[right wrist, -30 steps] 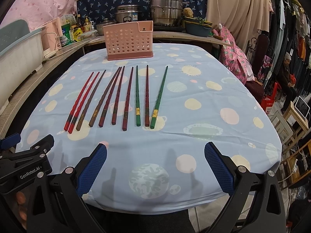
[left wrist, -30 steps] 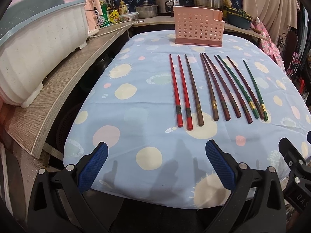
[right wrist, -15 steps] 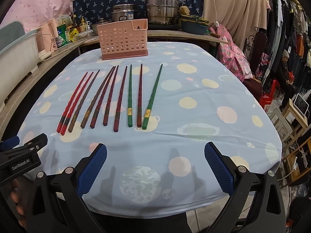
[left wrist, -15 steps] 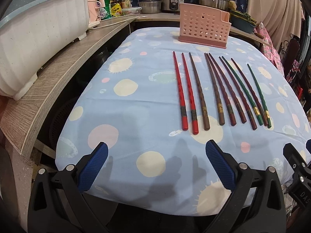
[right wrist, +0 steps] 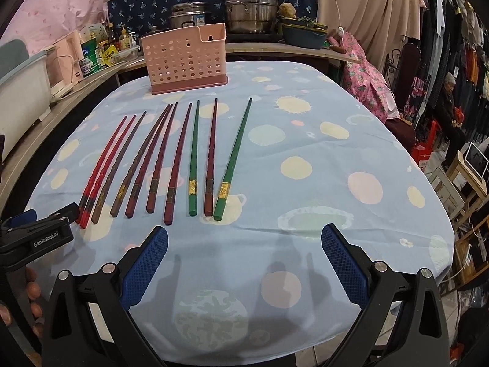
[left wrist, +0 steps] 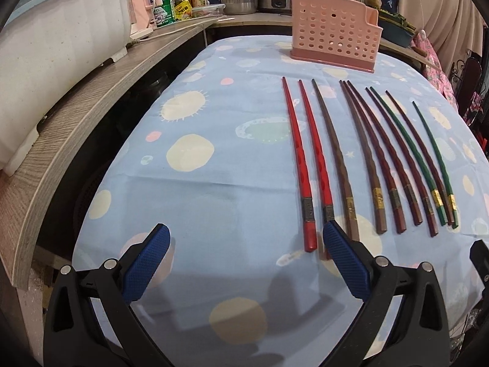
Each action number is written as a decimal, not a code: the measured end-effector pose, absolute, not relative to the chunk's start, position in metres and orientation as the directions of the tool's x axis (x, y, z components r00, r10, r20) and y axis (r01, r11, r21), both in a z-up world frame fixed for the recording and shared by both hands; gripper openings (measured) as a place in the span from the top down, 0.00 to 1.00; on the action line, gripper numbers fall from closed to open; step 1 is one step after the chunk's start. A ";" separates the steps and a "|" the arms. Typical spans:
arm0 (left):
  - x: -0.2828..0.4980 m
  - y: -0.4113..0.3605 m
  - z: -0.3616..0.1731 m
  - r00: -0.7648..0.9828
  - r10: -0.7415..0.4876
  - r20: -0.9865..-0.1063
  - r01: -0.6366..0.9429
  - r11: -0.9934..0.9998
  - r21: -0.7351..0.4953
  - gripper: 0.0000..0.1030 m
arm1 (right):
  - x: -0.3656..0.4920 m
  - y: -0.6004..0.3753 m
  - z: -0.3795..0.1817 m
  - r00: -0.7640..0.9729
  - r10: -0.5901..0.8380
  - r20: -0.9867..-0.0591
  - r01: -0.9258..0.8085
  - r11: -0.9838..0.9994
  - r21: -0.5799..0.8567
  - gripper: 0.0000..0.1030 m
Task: Organize utensils
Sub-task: 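Close the left tool on a red chopstick while the right tool closes on a green chopstick, then lift both held chopsticks and carry them over the pink basket, then open both tools to drop the chopsticks into the pink basket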
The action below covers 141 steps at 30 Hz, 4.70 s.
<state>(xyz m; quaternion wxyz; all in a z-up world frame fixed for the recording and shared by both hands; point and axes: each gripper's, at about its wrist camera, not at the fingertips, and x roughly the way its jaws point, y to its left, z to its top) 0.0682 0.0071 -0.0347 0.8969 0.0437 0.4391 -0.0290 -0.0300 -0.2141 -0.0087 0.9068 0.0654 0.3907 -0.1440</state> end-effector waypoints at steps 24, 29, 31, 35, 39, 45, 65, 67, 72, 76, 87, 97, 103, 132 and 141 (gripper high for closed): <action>0.079 0.005 -0.039 0.598 -0.067 -0.799 0.117 0.993 0.005 0.35 | 0.040 -0.238 -0.031 0.630 -0.144 -0.763 0.322 0.943 0.087 0.58; 0.079 0.004 -0.039 0.601 -0.066 -0.797 0.116 0.993 0.005 0.35 | 0.036 -0.238 -0.031 0.636 -0.148 -0.757 0.313 0.947 0.078 0.63; 0.078 0.004 -0.039 0.600 -0.069 -0.797 0.118 0.993 0.003 0.36 | 0.033 -0.237 -0.031 0.636 -0.149 -0.757 0.309 0.948 0.073 0.64; 0.075 0.004 -0.039 0.596 -0.078 -0.799 0.127 0.992 -0.003 0.39 | 0.022 -0.233 -0.032 0.639 -0.149 -0.755 0.294 0.954 0.061 0.66; 0.071 0.003 -0.038 0.595 -0.086 -0.799 0.136 0.991 -0.006 0.44 | 0.011 -0.230 -0.032 0.641 -0.154 -0.752 0.280 0.959 0.043 0.70; 0.069 -0.002 -0.035 0.593 -0.127 -0.795 0.175 0.984 -0.027 0.74 | 0.006 -0.235 -0.031 0.641 -0.127 -0.757 0.275 0.959 0.072 0.89; 0.063 0.025 0.034 0.623 -0.256 -0.739 0.191 0.966 -0.174 0.93 | -0.017 -0.256 0.057 0.771 -0.118 -0.626 0.252 0.959 0.130 0.93; 0.067 0.028 0.049 0.642 -0.262 -0.720 0.191 0.965 -0.180 0.93 | -0.012 -0.260 0.074 0.794 -0.115 -0.597 0.243 0.960 0.139 0.93; 0.086 0.029 0.088 0.698 -0.262 -0.666 0.196 0.965 -0.174 0.93 | 0.007 -0.272 0.116 0.844 -0.109 -0.526 0.227 0.960 0.166 0.93; 0.110 0.025 0.113 0.720 -0.272 -0.639 0.202 0.962 -0.183 0.93 | 0.031 -0.280 0.137 0.864 -0.096 -0.495 0.211 0.961 0.181 0.93; 0.180 0.010 0.177 0.792 -0.252 -0.556 0.187 0.967 -0.173 0.93 | 0.093 -0.305 0.189 0.901 -0.059 -0.430 0.176 0.955 0.237 0.93; 0.227 -0.012 0.259 0.886 -0.266 -0.381 0.201 0.959 -0.200 0.93 | 0.157 -0.314 0.240 0.954 -0.017 -0.300 0.114 0.944 0.309 0.93; 0.258 -0.027 0.292 0.929 -0.268 -0.255 0.209 0.949 -0.237 0.93 | 0.204 -0.321 0.260 0.968 -0.035 -0.249 0.118 0.937 0.328 0.93; 0.330 -0.045 0.198 0.885 -0.205 -0.418 0.145 0.974 -0.172 0.44 | 0.275 -0.326 0.180 0.931 -0.068 -0.358 0.183 0.937 0.296 0.61; 0.281 -0.029 0.193 0.862 -0.203 -0.464 0.143 0.976 -0.162 0.40 | 0.215 -0.332 0.183 0.932 -0.047 -0.359 0.174 0.928 0.328 0.55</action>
